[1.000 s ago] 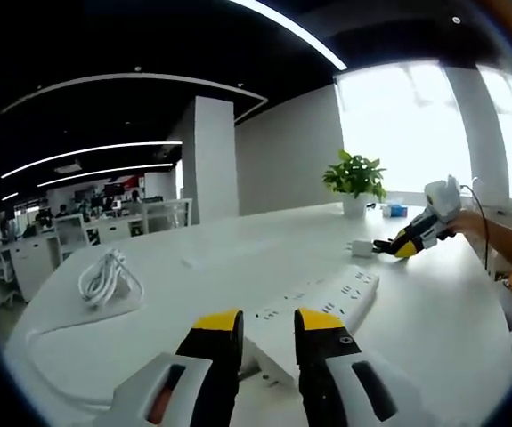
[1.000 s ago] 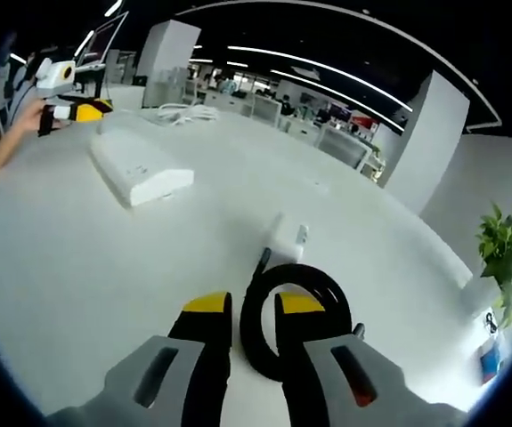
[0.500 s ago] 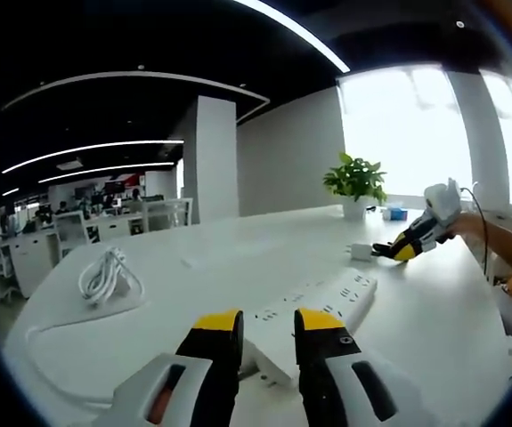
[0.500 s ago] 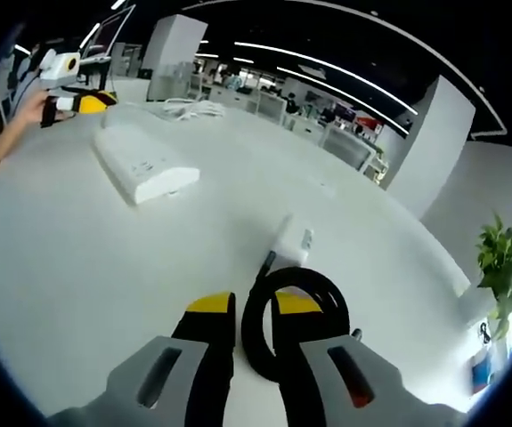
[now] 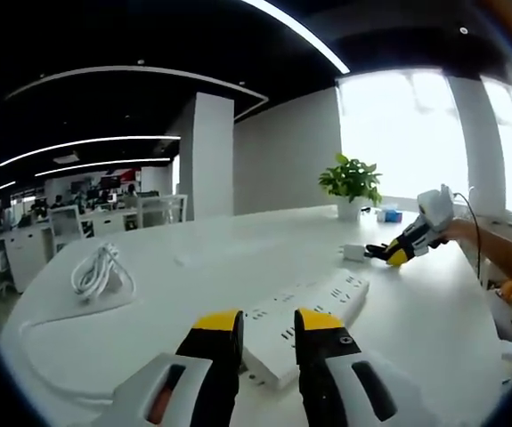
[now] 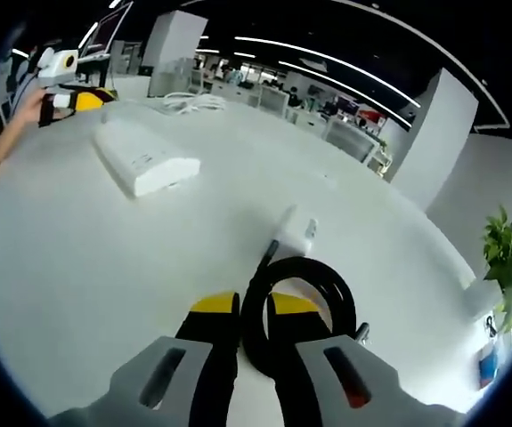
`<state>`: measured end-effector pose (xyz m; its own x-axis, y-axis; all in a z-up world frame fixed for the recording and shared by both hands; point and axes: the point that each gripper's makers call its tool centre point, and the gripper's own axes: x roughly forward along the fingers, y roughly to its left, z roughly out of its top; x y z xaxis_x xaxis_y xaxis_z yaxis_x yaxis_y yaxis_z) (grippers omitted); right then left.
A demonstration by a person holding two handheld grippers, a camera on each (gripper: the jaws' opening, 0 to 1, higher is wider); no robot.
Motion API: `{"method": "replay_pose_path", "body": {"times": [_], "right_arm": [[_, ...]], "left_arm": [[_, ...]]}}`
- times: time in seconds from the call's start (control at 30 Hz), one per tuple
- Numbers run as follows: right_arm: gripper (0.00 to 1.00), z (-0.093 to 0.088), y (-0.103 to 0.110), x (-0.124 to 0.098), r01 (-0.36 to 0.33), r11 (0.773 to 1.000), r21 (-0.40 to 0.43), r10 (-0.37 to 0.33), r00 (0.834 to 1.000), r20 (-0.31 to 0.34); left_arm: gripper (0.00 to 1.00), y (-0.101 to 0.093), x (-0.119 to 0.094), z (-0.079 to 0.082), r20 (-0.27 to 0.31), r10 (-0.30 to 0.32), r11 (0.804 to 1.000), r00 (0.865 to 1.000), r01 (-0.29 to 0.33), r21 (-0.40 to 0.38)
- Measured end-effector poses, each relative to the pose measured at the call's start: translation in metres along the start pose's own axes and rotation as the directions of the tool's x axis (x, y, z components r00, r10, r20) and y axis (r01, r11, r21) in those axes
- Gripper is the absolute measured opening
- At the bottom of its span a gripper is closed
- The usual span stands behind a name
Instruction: Straighten the power strip on the desk, plug the charger into it
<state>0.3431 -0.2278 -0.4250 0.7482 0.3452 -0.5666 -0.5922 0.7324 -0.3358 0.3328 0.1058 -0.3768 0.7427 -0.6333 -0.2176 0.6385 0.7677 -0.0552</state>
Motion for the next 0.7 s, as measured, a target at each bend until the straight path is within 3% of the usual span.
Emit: {"method": "replay_pose_path", "body": {"times": [0.17, 0.57, 0.7], "right_arm": [[0.12, 0.001, 0.001, 0.0, -0.014, 0.999, 0.043, 0.013, 1.0, 0.018], [0.13, 0.009, 0.007, 0.007, -0.006, 1.0, -0.008, 0.006, 1.0, -0.02], [0.13, 0.013, 0.005, 0.006, -0.015, 1.0, 0.018, 0.015, 1.0, -0.008]], "left_arm": [[0.23, -0.003, -0.002, 0.006, 0.02, -0.009, 1.0, 1.0, 0.009, 0.003], [0.23, -0.004, 0.0, 0.005, 0.015, -0.007, 1.0, 1.0, 0.007, 0.01], [0.23, -0.006, 0.0, 0.004, 0.011, -0.009, 1.0, 1.0, 0.009, 0.016]]}}
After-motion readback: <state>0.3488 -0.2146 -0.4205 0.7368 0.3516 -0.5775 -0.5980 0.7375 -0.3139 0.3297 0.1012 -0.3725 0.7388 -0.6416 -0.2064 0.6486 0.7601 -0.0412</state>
